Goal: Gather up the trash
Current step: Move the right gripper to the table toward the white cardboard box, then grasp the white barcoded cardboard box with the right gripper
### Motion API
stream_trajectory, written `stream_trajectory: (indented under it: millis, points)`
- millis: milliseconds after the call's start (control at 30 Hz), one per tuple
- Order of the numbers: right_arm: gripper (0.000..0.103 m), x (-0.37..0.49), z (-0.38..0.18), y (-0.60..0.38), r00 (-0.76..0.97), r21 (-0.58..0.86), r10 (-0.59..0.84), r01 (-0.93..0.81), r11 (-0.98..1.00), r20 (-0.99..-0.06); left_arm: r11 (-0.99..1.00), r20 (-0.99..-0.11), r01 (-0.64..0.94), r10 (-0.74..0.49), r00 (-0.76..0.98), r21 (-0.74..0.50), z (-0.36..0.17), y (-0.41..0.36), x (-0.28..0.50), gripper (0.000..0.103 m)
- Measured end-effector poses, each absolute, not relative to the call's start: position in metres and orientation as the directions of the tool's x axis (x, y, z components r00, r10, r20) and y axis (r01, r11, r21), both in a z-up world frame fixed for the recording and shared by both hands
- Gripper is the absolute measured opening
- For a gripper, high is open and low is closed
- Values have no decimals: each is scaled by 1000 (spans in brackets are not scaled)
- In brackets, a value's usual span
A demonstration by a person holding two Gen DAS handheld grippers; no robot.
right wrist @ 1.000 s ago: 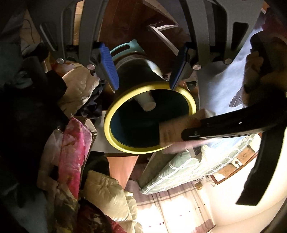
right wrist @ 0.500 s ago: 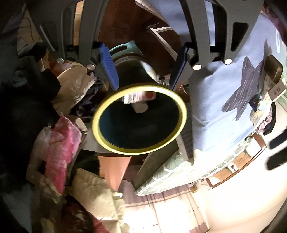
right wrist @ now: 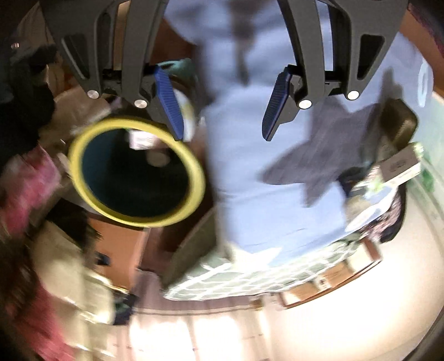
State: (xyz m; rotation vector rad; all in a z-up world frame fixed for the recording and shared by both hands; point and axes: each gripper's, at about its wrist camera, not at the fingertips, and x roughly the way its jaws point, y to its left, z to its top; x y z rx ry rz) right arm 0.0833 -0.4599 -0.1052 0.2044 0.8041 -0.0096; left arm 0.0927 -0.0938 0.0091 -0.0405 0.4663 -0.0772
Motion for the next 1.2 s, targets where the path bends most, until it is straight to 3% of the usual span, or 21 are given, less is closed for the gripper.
stream_trajectory:
  millis: [267, 567, 833, 1200]
  points:
    - [56, 118, -74, -355, 697, 216, 275, -174, 961, -662, 986, -471, -135, 76, 879, -94, -7, 11, 69, 98]
    - [56, 149, -43, -295, 686, 213, 361, -293, 932, -632, 987, -465, -116, 53, 884, -109, -12, 17, 68, 98]
    - [88, 164, -51, -271, 631, 194, 433, -413, 890, -643, 987, -478, -109, 40, 878, -118, -16, 13, 75, 98]
    - [91, 181, -74, -258, 526, 253, 521, -498, 829, -672, 989, -461, -91, 29, 887, -115, -10, 5, 73, 98]
